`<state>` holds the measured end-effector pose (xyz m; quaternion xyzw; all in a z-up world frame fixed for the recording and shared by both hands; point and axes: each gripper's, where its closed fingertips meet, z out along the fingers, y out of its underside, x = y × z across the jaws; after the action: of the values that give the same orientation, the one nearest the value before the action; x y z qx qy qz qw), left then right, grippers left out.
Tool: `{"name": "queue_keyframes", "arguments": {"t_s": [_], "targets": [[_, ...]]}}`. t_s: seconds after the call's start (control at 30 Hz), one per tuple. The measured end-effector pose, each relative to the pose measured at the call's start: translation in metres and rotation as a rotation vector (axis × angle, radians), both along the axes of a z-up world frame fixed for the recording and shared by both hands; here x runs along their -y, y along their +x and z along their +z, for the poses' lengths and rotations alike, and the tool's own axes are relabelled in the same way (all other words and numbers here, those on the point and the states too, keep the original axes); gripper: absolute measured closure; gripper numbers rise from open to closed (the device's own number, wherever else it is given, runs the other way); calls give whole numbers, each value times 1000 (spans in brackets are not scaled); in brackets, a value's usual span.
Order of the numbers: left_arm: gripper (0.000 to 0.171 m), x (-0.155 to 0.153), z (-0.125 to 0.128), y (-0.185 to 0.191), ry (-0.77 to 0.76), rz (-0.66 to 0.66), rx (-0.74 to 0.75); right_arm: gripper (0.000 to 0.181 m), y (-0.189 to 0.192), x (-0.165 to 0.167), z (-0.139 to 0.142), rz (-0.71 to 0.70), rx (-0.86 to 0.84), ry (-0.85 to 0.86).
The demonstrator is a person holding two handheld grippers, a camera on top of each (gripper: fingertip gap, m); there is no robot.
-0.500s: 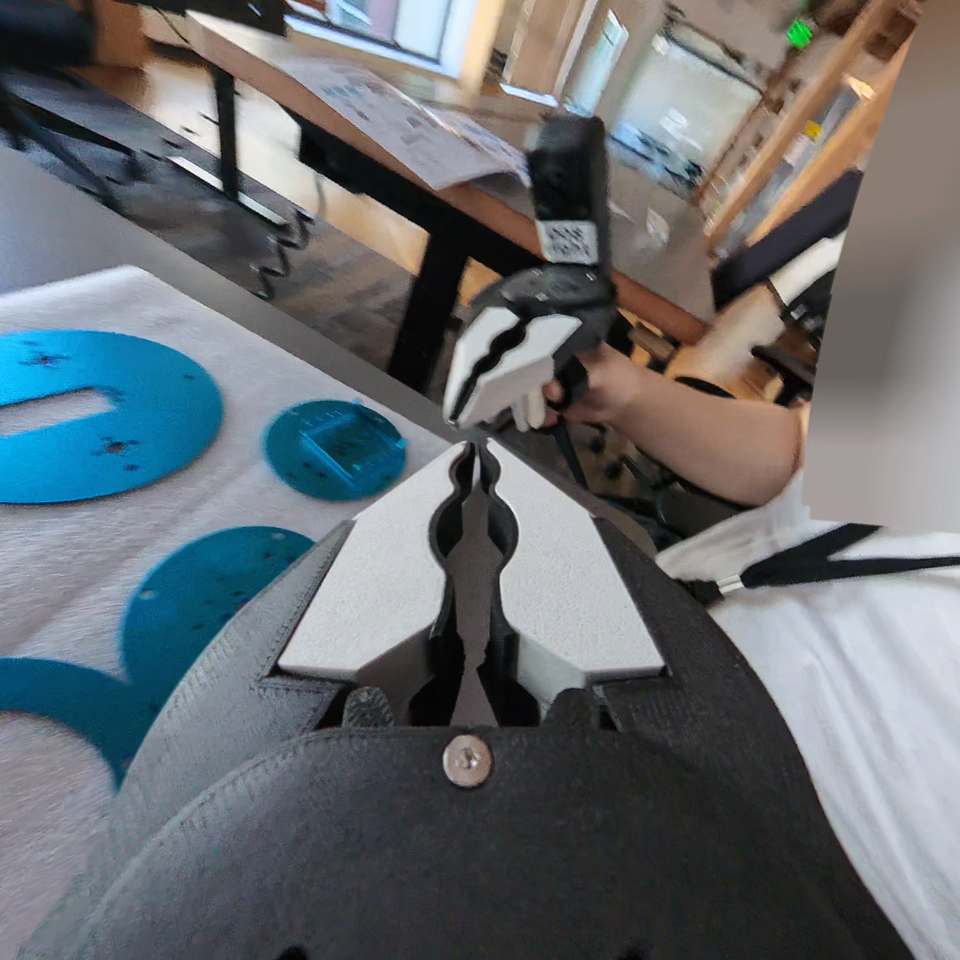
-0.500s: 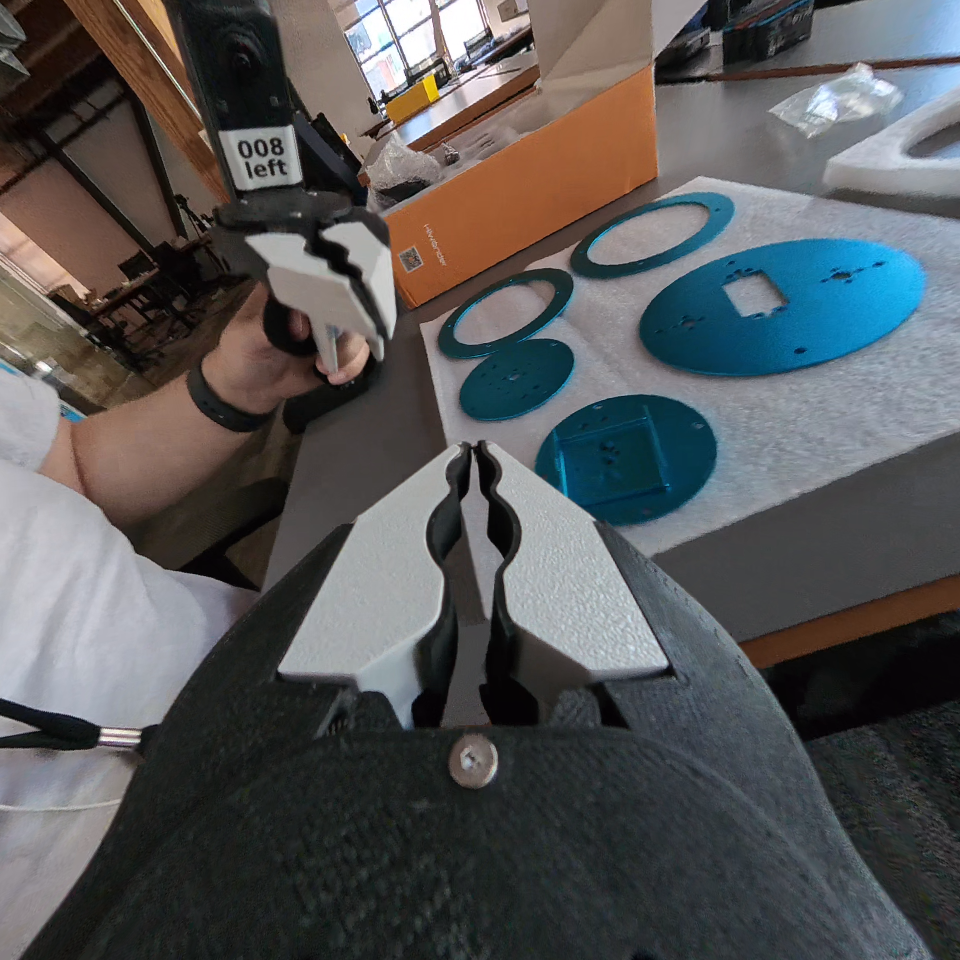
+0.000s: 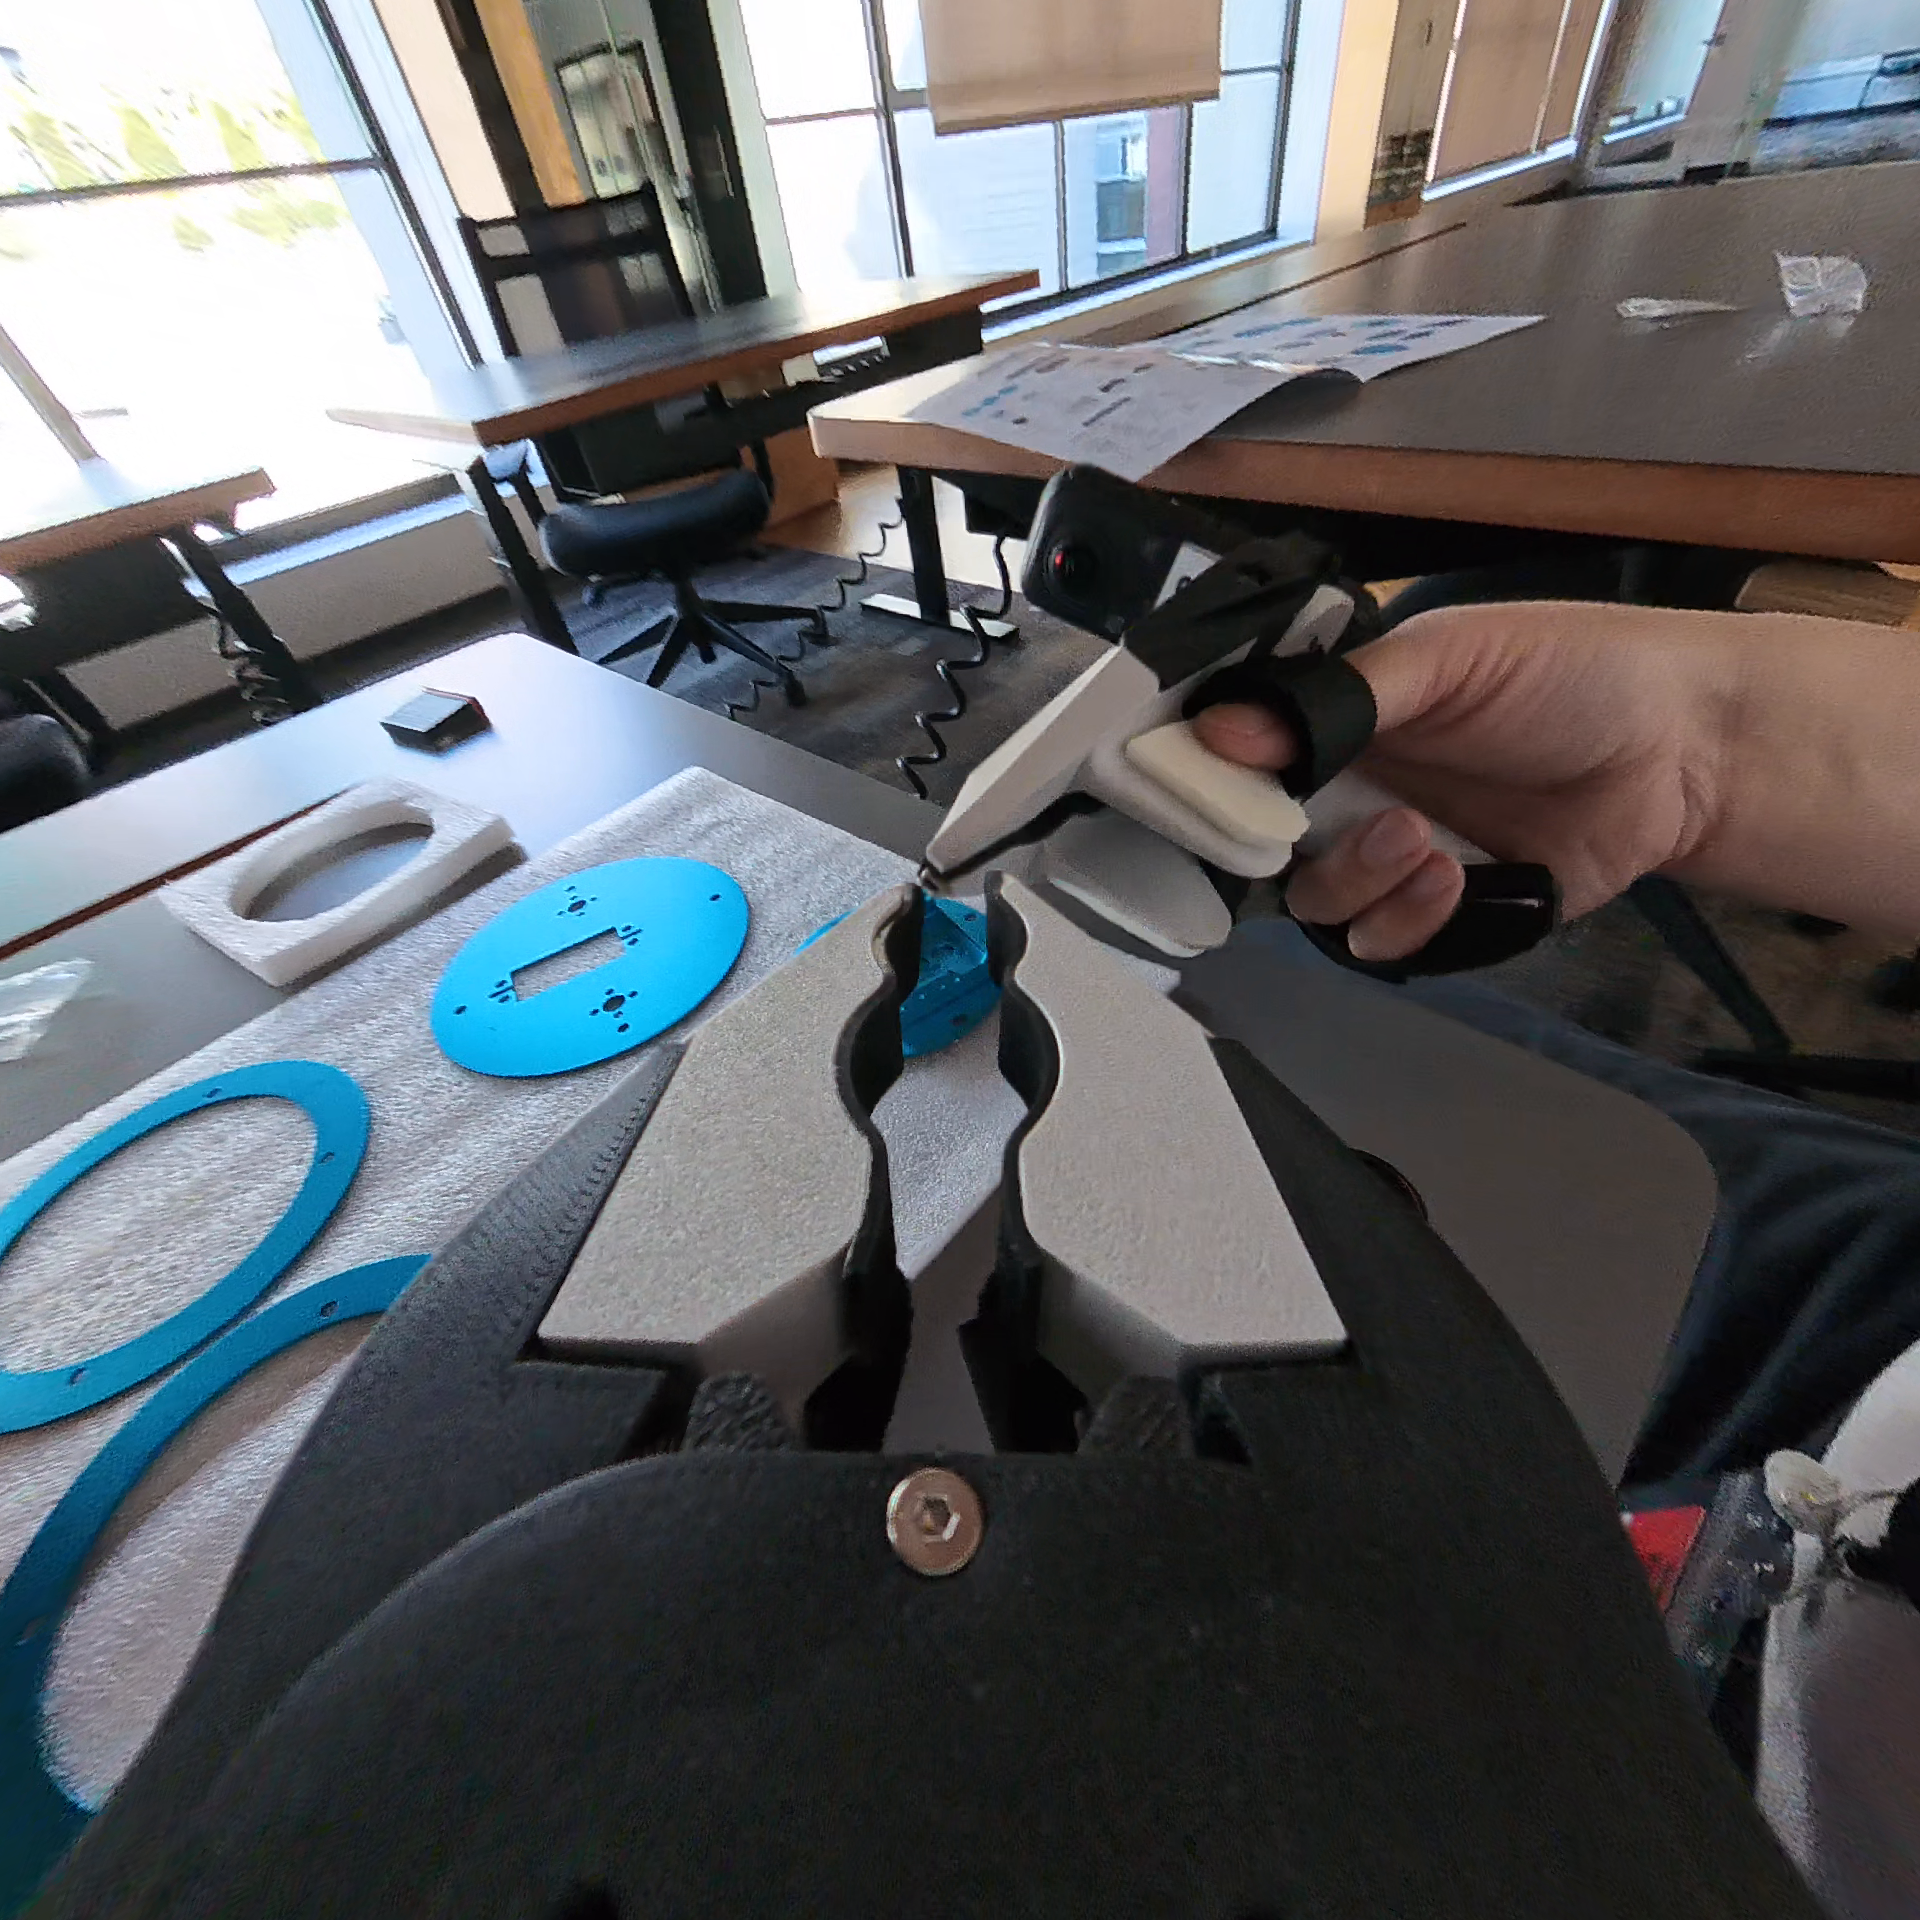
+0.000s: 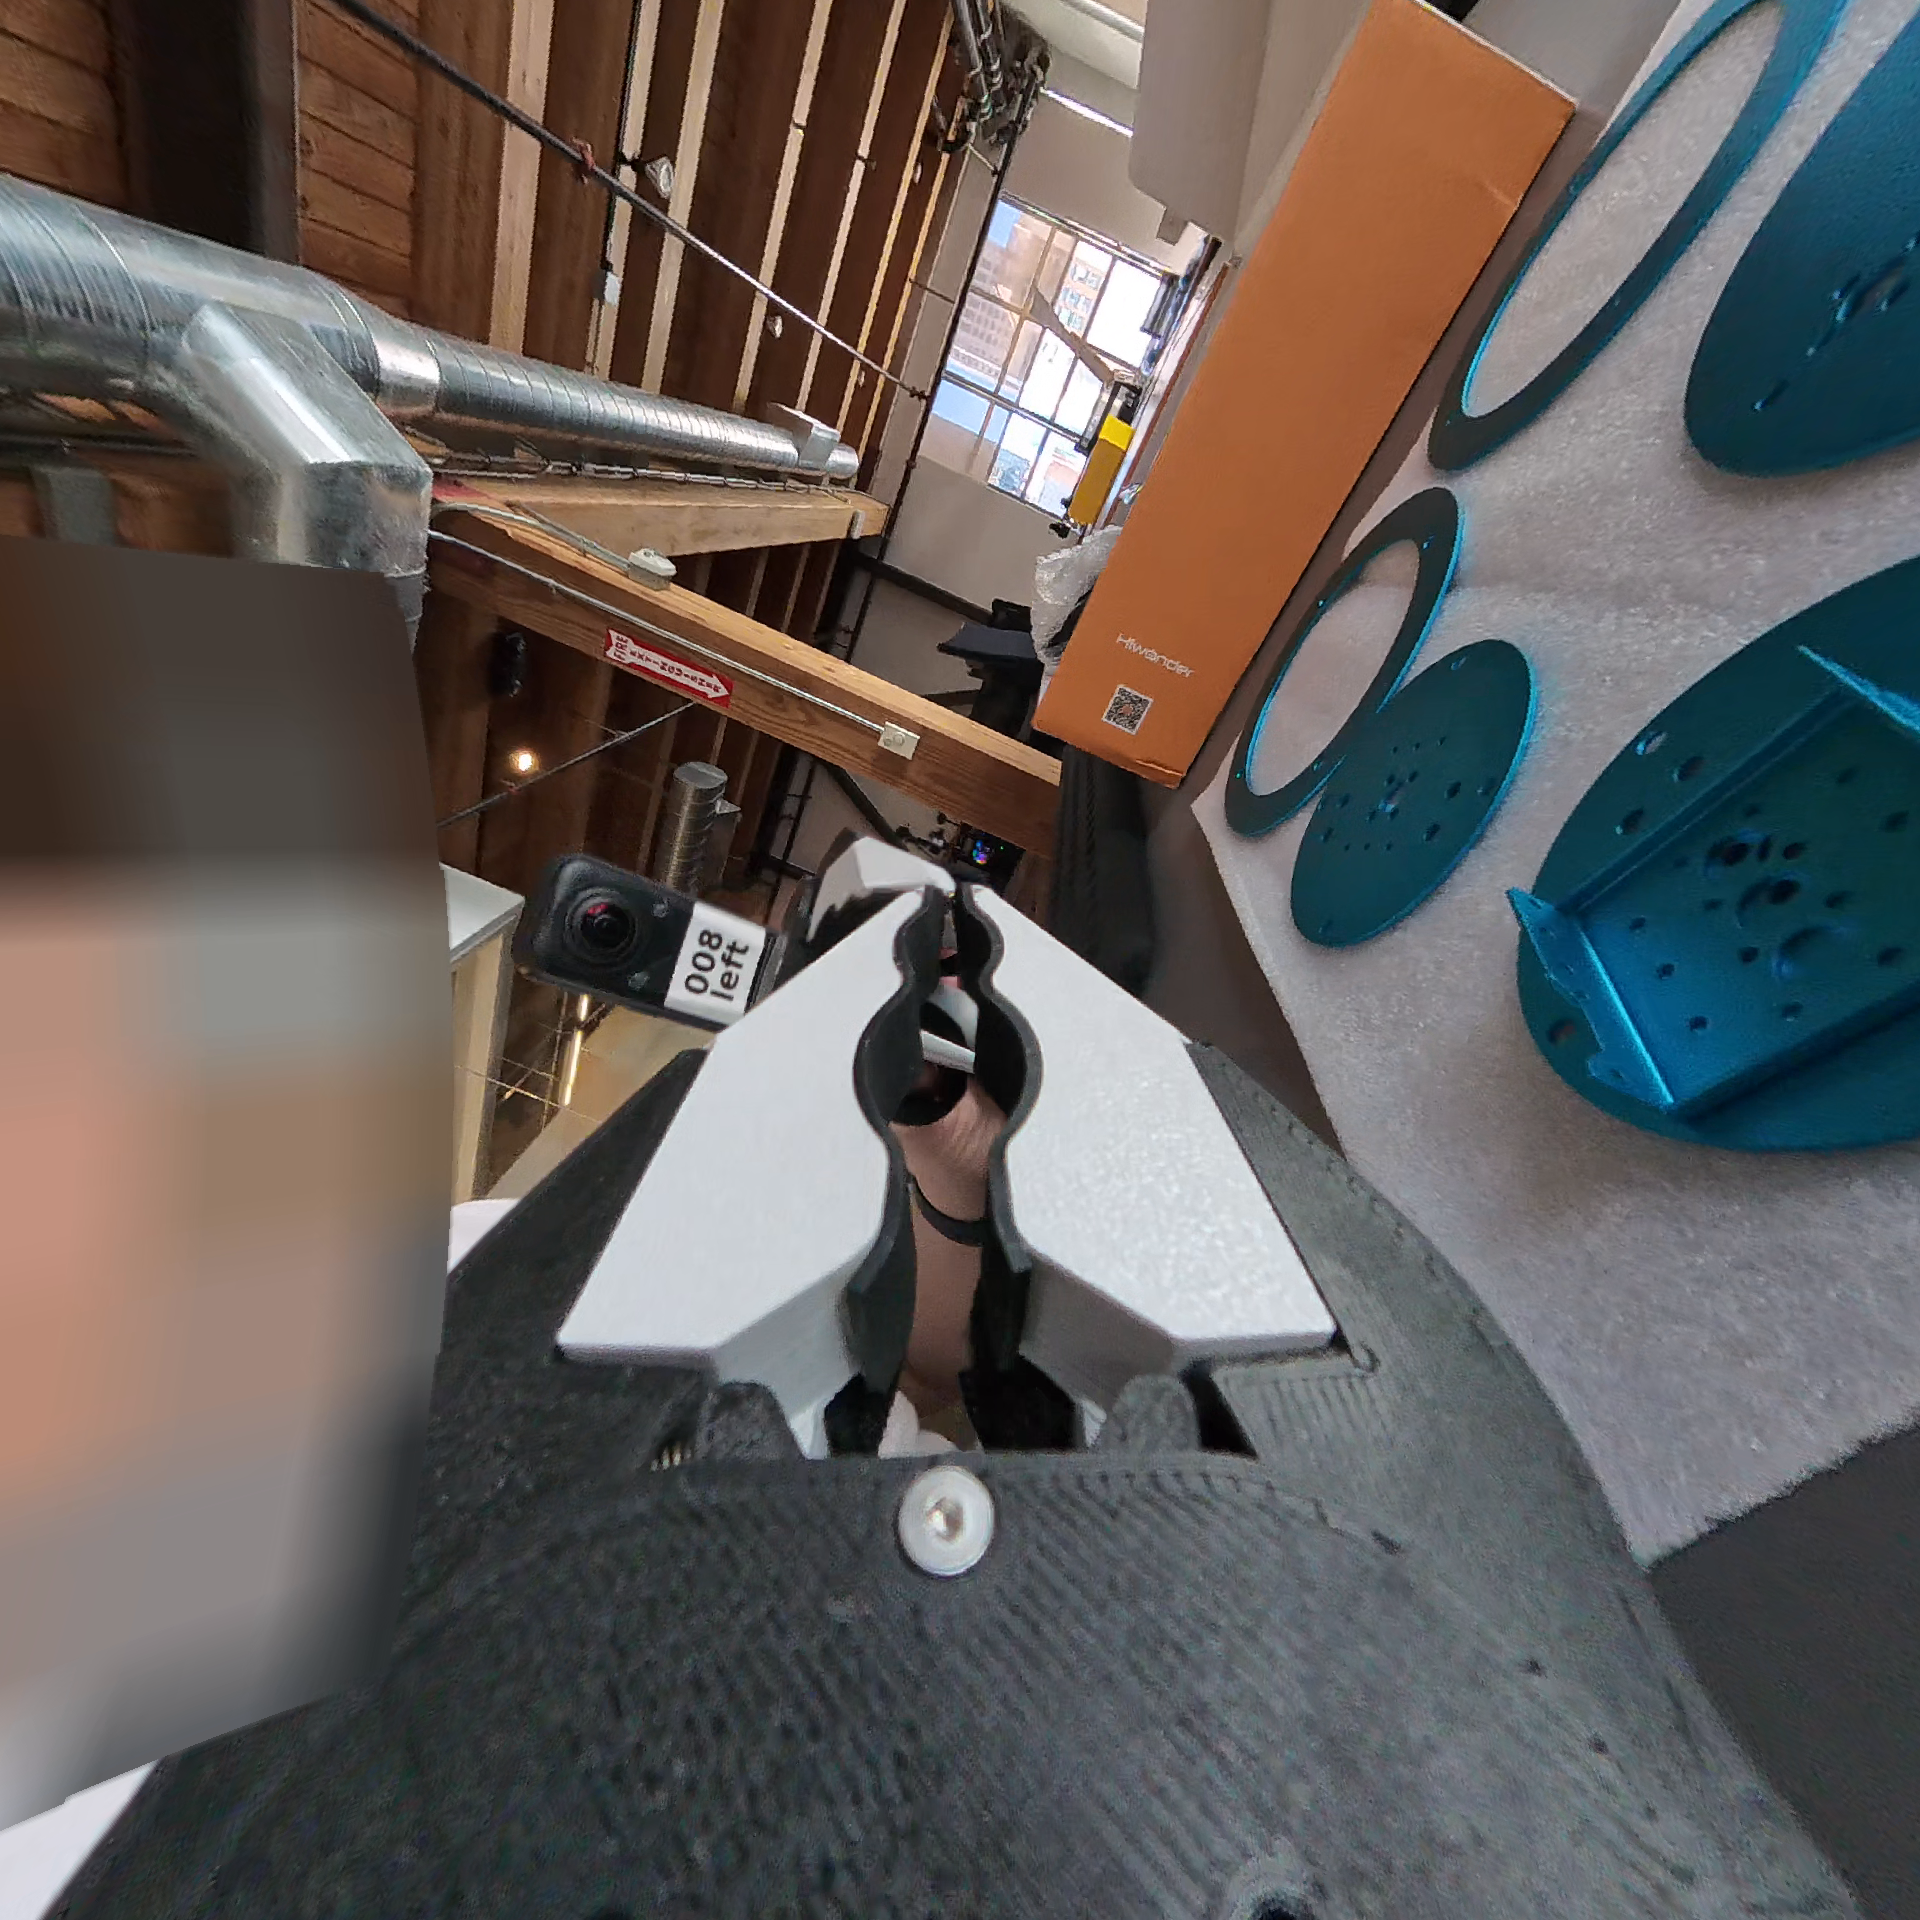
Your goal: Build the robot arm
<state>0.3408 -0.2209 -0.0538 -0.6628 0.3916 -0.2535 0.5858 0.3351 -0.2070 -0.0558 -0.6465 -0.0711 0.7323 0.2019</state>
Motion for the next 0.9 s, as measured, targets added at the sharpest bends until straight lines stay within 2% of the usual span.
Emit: {"name": "queue_keyframes", "arguments": {"t_s": [0.1,0.33,0.63,0.9], "targets": [[164,0,2,-3,43,31,-7,181,-5,0,-2,-3,-18,-33],[171,-8,-4,-3,37,93,-27,181,-6,-2,-3,-24,-51,-73],[165,-5,-10,-1,37,83,-54,181,-5,-2,-2,-14,-129,-156],[171,-6,-8,-2,46,99,-53,181,-5,-2,-3,-13,-91,-112]]}}
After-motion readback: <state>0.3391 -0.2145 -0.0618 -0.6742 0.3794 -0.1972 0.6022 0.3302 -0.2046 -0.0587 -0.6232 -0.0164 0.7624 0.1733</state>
